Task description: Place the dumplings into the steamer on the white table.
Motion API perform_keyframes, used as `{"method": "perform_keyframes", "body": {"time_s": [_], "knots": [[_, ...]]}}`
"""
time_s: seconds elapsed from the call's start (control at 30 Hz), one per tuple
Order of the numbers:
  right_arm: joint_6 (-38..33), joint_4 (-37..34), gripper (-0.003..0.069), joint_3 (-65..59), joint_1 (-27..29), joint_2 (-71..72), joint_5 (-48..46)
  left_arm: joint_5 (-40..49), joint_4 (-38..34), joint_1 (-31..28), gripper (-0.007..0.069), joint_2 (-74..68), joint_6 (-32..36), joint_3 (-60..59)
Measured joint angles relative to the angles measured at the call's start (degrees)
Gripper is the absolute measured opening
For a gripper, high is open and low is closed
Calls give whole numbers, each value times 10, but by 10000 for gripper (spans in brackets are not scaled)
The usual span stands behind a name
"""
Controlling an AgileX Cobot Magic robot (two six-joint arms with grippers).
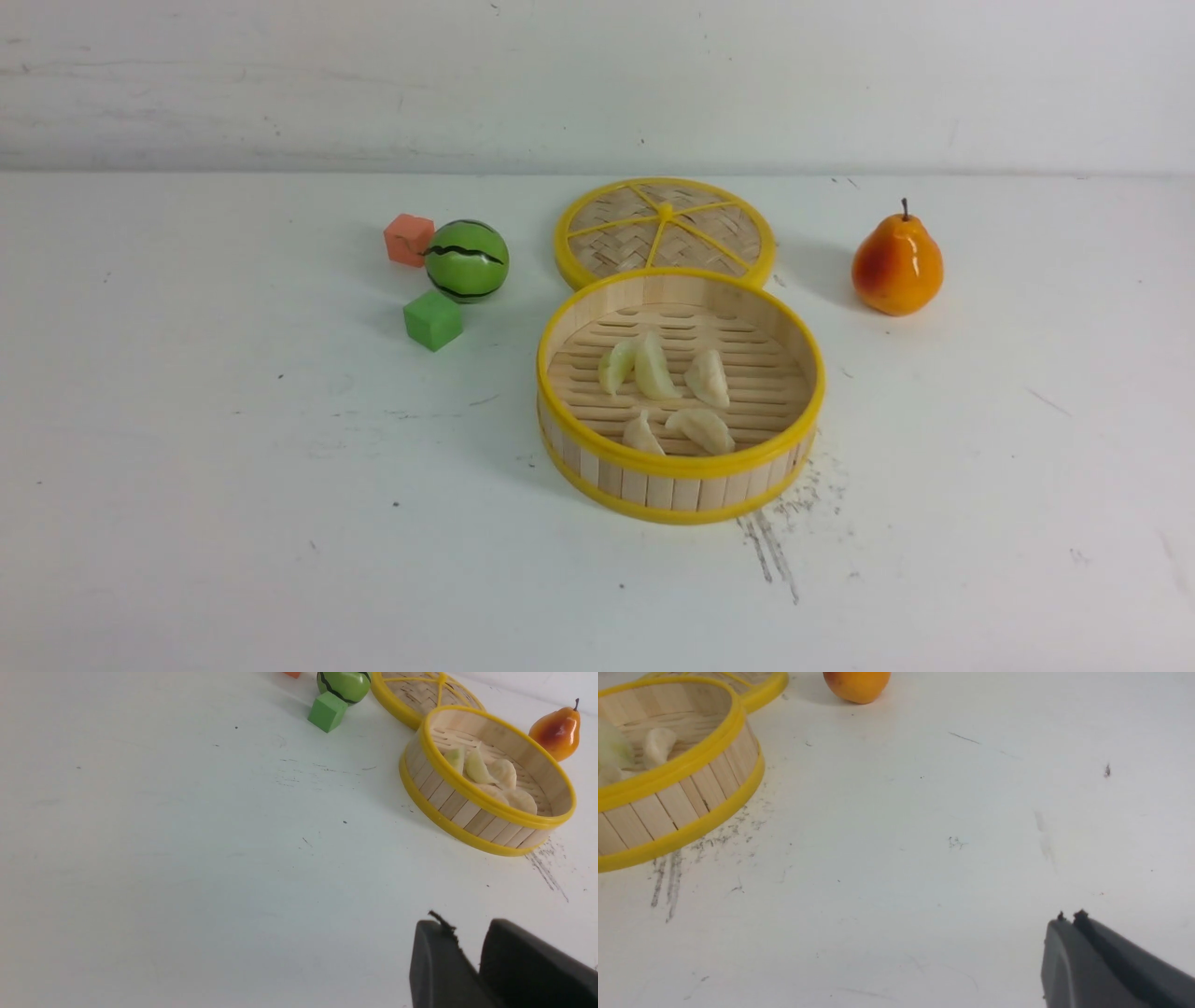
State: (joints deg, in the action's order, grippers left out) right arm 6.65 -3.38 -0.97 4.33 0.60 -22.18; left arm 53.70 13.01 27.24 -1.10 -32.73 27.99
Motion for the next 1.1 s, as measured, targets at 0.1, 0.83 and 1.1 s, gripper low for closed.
{"method": "perform_keyframes", "body": {"time_s": [0.1,0.83,1.1], "knots": [[1,-1,-18,0,-13,0,0,0,0,0,143,0,0,0],[1,-1,-1,0,-27,0,0,0,0,0,143,0,0,0],[1,-1,5,0,-27,0,0,0,0,0,146,0,0,0]]}}
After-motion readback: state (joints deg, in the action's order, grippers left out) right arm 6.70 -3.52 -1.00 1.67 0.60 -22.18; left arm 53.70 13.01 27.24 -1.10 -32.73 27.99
